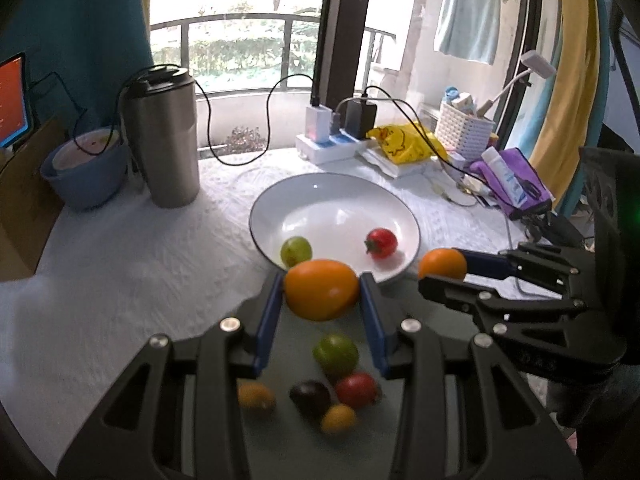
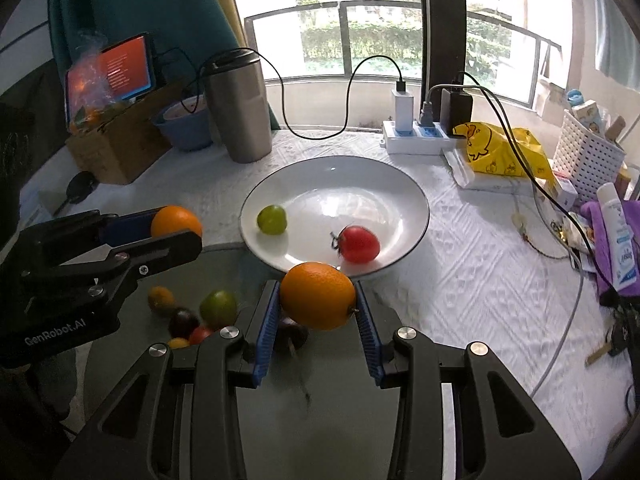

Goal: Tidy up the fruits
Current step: 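Carry both oranges over the white bowl, then open the right tool to drop its orange while the left tool releases its orange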

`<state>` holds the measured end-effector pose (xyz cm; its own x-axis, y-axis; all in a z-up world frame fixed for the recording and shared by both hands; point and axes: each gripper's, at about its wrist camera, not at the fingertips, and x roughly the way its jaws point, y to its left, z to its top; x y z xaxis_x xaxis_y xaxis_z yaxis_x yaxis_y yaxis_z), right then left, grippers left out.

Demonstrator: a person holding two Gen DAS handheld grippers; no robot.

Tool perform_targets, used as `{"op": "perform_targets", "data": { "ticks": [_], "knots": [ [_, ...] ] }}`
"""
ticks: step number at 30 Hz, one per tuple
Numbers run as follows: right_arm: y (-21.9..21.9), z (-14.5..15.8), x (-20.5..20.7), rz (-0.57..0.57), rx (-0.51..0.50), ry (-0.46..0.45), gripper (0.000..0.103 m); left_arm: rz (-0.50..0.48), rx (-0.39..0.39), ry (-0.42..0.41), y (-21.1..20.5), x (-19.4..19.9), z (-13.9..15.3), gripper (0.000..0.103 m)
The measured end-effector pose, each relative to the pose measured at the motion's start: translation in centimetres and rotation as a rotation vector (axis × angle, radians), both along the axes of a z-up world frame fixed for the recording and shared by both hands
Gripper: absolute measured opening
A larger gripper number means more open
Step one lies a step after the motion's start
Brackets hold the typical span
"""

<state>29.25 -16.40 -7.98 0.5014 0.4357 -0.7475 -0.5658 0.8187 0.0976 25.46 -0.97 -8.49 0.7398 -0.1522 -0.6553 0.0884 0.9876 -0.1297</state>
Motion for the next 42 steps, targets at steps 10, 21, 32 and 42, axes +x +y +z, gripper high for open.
{"op": "perform_targets", "data": {
  "ticks": [10,21,32,42],
  "knots": [
    [0.1,-0.3,4.3,-0.020,0.009,-0.010,0.040,-0.007,0.016,-0.002,0.4,4.8,-0.4,0.040],
    [0.1,-1.8,8.8,-0.071,0.015,-0.006,0.040,-0.003,0.039,0.026,1.7,9.4,-1.8,0.040],
    [0.4,-3.7,11.2,-0.102,0.015,0.017,0.040,0.003,-0.023,0.109,2.3,12.2,-3.7,0.040],
    [0.0,-2.7,10.7,-0.122,0.032,-0.007,0.052,0.004,-0.047,0.092,2.4,11.5,-2.6,0.041]
  ]
}}
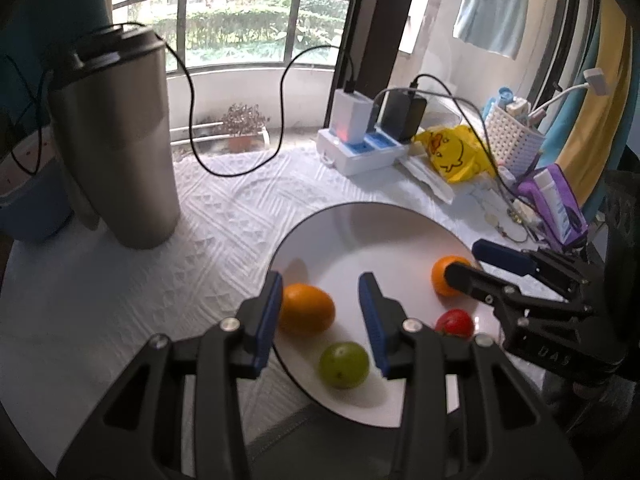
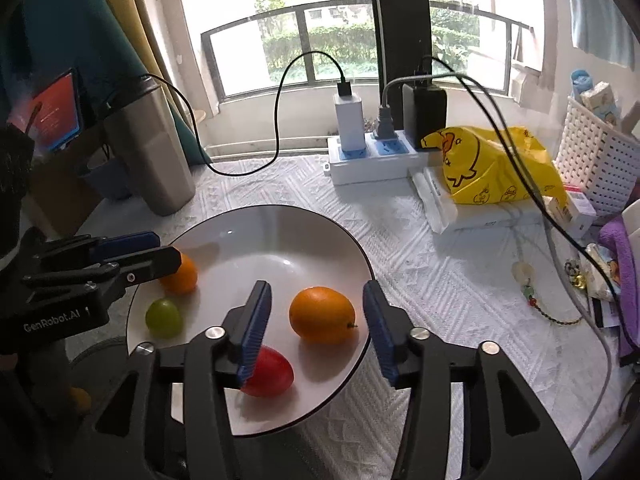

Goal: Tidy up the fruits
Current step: 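Open the right tool to drop its orange while the left tool releases its orange, then move both tools back to the mat toward a dark plum and yellow fruit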

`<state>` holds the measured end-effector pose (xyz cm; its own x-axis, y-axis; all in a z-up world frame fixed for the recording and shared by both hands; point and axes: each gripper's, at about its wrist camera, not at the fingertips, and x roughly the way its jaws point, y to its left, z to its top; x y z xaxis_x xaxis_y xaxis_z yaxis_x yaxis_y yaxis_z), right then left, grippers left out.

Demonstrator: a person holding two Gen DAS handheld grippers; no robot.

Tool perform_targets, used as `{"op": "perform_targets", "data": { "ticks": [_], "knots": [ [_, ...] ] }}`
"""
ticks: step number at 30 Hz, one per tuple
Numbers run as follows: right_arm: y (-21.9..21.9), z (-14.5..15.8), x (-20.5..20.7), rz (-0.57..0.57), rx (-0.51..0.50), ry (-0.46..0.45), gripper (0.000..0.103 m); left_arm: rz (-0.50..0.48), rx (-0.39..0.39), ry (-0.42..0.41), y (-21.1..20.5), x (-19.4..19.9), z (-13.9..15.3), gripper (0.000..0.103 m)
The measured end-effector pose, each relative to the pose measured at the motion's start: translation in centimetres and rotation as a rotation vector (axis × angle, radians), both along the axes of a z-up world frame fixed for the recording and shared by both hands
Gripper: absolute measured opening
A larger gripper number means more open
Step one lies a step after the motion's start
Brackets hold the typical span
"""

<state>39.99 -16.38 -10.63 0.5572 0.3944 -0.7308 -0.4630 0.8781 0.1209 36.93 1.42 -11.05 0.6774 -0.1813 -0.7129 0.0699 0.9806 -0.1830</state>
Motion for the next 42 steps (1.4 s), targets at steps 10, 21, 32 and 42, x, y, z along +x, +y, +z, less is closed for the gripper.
{"op": "perform_targets", "data": {
  "ticks": [10,21,32,42],
  "knots": [
    [-0.6,2.3,-2.7,-0.003,0.017,-0.029,0.052,0.028,-0.022,-0.055,0.5,-3.2,2.8,0.043],
    [-0.8,4.2,-6.8,0.010,0.025,-0.049,0.052,0.043,-0.006,-0.116,0.5,-8.2,5.1,0.043],
    [-1.4,4.4,-10.1,0.013,0.020,-0.050,0.052,0.056,-0.026,-0.114,0.7,-12.1,4.8,0.043],
    [-1.2,3.3,-12.6,0.033,0.000,-0.024,0.052,0.086,-0.063,-0.060,0.9,-14.8,1.9,0.049]
  ]
}}
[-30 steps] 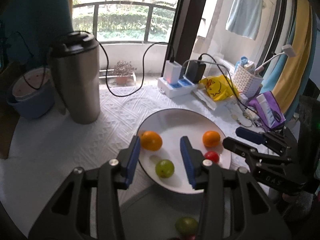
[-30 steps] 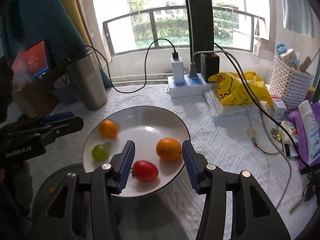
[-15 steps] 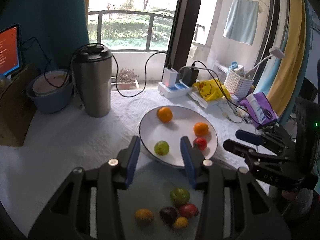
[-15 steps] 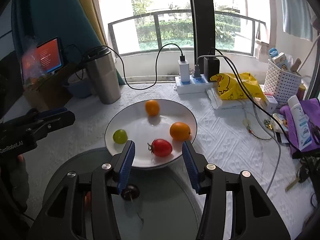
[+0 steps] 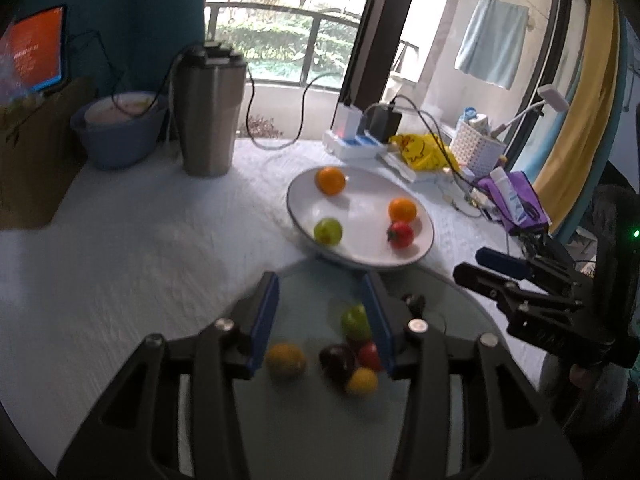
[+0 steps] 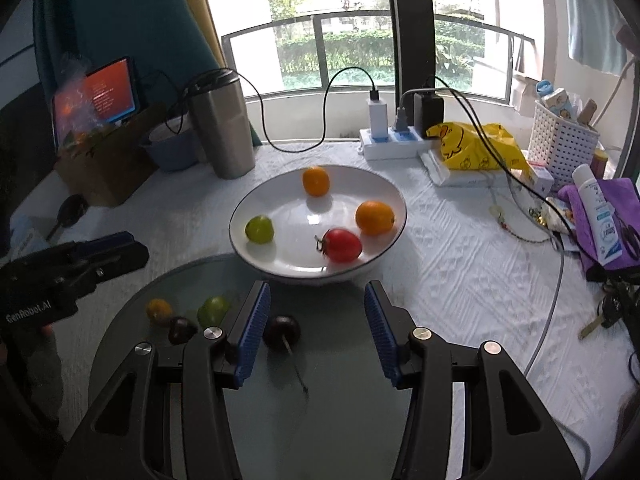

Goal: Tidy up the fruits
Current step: 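Move both tools back to the mat toward a dark plum and yellow fruit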

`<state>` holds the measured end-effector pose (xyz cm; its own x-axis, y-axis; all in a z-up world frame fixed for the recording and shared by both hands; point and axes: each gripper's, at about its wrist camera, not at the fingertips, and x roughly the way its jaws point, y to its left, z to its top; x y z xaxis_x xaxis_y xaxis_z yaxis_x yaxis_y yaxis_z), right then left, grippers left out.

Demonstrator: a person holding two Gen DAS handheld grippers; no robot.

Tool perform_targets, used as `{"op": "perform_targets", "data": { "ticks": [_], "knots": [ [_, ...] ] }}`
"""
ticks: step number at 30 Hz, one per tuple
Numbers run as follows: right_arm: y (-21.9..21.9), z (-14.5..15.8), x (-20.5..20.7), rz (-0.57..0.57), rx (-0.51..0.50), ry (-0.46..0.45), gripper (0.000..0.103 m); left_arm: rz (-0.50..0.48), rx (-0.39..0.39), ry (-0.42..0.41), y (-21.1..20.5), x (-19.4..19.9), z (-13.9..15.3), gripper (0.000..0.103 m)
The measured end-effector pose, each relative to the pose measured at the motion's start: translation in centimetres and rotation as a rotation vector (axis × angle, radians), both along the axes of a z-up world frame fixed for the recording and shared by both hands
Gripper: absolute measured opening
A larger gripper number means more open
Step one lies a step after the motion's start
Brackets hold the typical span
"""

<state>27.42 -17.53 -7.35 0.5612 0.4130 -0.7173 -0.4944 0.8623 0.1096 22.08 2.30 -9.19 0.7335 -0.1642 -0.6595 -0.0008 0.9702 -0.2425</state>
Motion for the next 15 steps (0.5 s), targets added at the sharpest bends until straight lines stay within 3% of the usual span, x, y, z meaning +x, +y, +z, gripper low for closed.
{"op": "perform_targets", "data": {
  "ticks": [1,3,15],
  "knots": [
    [0.0,-0.1,-0.2,0.002,-0.002,0.001,0.052,0.001,-0.005,0.006,-0.1,-0.2,-0.3,0.053],
    [-0.1,-0.4,-0.7,0.000,-0.008,0.007,0.052,0.002,-0.025,0.012,-0.1,-0.8,-0.9,0.071],
    [-0.2,-2.4,-3.2,0.010,-0.020,0.042,0.052,-0.006,0.014,0.063,-1.9,-3.9,-3.5,0.071]
  ]
}}
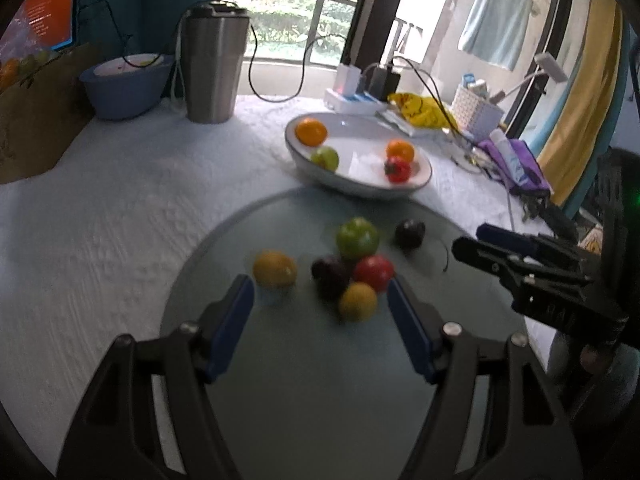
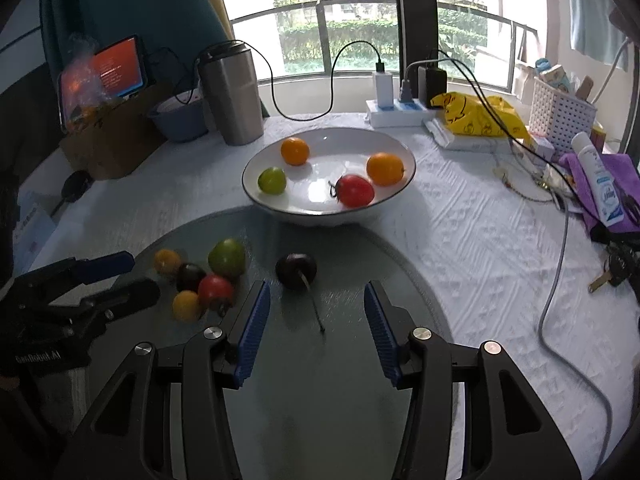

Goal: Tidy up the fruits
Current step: 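Move both tools back to the mat toward a dark plum and yellow fruit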

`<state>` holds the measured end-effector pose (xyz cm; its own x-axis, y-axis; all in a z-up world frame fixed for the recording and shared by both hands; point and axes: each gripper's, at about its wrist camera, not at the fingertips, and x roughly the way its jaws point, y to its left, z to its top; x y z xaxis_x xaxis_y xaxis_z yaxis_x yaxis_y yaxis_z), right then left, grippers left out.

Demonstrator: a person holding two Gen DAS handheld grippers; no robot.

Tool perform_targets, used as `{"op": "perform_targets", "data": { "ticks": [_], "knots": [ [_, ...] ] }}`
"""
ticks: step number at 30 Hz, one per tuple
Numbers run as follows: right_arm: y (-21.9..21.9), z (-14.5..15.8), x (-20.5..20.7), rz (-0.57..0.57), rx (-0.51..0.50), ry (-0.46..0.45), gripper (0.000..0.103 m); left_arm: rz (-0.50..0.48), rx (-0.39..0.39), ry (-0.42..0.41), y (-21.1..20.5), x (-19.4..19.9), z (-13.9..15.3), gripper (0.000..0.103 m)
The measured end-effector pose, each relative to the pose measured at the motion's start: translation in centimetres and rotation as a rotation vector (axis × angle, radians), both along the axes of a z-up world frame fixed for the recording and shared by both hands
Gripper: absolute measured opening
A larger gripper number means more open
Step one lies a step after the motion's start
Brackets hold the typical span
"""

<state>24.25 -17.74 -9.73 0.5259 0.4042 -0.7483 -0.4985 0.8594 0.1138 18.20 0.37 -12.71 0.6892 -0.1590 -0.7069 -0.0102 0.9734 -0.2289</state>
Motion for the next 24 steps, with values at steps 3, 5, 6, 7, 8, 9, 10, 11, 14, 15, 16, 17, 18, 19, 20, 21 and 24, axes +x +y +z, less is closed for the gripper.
{"op": "perform_targets", "data": {
  "ticks": [3,5,6,7,8,9,10,11,14,15,16,17,18,19,20,21,24],
  "knots": [
    [0.1,-0.4,-0.2,0.006,0.002,0.008,0.052,-0.010,0.014,0.008,-0.6,-0.4,-0.5,0.071],
    [0.0,-0.7,-0.2,0.011,0.007,0.015,0.052,-0.012,0.029,0.017,-1.1,-0.5,-0.9,0.071],
    [0.0,-0.8,-0.2,0.013,0.010,0.018,0.052,-0.012,0.039,0.023,-1.5,-0.5,-1.2,0.071],
    [0.0,-1.0,-0.1,0.016,0.014,0.022,0.052,-0.014,0.044,0.027,-1.6,-0.5,-1.3,0.071],
    [0.1,-1.1,0.0,0.021,0.017,0.027,0.052,-0.017,0.050,0.033,-1.8,-0.3,-1.5,0.070],
    [0.1,-1.3,0.1,0.024,0.019,0.029,0.052,-0.022,0.055,0.040,-2.1,-0.1,-1.7,0.070],
    [0.2,-1.4,0.2,0.028,0.021,0.031,0.052,-0.024,0.058,0.043,-2.2,0.0,-1.8,0.070],
    [0.2,-1.5,0.4,0.032,0.024,0.034,0.052,-0.027,0.061,0.047,-2.4,0.1,-1.9,0.070],
    [0.2,-1.8,1.2,0.035,0.033,0.042,0.052,-0.035,0.075,0.059,-2.9,0.7,-2.1,0.063],
    [0.2,-1.8,1.4,0.037,0.035,0.043,0.052,-0.036,0.084,0.064,-3.0,0.8,-2.1,0.059],
    [0.3,-1.9,1.6,0.040,0.038,0.045,0.052,-0.038,0.091,0.064,-3.1,1.0,-2.1,0.059],
    [0.4,-1.9,1.9,0.047,0.042,0.048,0.052,-0.040,0.092,0.065,-3.3,1.1,-2.1,0.055],
    [0.5,-2.0,2.1,0.053,0.044,0.050,0.052,-0.040,0.095,0.066,-3.3,1.1,-2.1,0.051],
    [0.7,-2.1,2.2,0.059,0.046,0.052,0.052,-0.040,0.097,0.065,-3.3,1.2,-2.1,0.050],
    [0.8,-2.1,2.4,0.063,0.046,0.055,0.052,-0.043,0.098,0.065,-3.3,1.2,-2.1,0.049],
    [1.0,-2.2,2.6,0.068,0.045,0.058,0.052,-0.046,0.099,0.064,-3.4,1.3,-2.0,0.046],
    [1.6,-2.3,3.2,0.086,0.045,0.071,0.052,-0.048,0.100,0.062,-3.3,1.3,-2.0,0.037]
  ]
}}
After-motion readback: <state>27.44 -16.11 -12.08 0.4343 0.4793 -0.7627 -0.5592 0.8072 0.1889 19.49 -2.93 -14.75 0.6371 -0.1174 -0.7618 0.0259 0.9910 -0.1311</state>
